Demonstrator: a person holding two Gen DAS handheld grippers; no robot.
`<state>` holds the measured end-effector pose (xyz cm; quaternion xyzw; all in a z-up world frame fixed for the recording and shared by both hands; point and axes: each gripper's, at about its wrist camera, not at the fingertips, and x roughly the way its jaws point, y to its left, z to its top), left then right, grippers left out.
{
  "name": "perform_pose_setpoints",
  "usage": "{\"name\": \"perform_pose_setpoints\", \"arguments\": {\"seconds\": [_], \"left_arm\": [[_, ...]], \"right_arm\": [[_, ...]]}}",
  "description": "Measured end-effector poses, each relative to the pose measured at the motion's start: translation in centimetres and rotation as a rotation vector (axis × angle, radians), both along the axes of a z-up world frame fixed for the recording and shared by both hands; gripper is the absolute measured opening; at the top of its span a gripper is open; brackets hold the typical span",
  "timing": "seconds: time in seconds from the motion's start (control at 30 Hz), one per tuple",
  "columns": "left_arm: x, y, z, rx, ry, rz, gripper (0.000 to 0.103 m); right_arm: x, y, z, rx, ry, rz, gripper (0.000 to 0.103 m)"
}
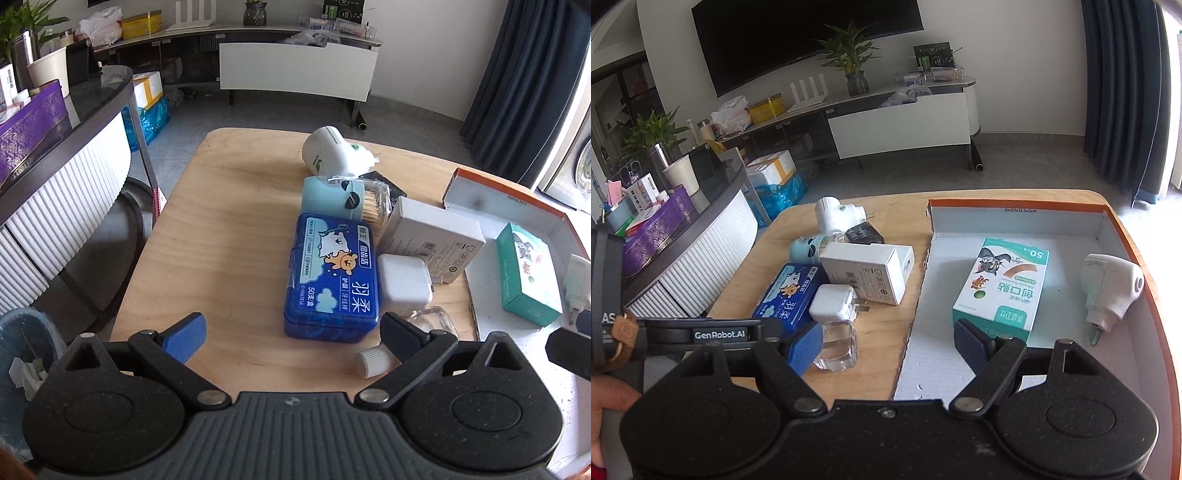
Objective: Organize rigid objects
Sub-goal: 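Grasp blue toothpick box with left tool while right tool grasps white square charger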
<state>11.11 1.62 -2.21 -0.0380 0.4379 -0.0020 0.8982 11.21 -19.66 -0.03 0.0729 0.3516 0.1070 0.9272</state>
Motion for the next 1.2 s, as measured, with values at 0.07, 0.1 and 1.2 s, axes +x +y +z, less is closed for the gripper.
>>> {"name": "perform_pose_setpoints", "arguments": {"seconds": [0.07, 0.1, 1.2], "left_arm": [[0.6, -0.2, -0.3, -0.001, 0.0, -0.011, 0.103], [1.0, -0.4, -0.5, -0.003, -0.001, -0.02, 0.103], [-0.4, 3.8, 0.6, -0.015, -0.142, 0.009, 0.063]], "right_arm": [[0.1, -0.1, -0.2, 0.003, 0.004, -0.004, 0.092], [0.1, -0.1, -0.3, 0.003, 0.007, -0.004, 0.092], [9.5, 8.9, -6.1, -0.08, 0.122, -0.018, 0.092]]}}
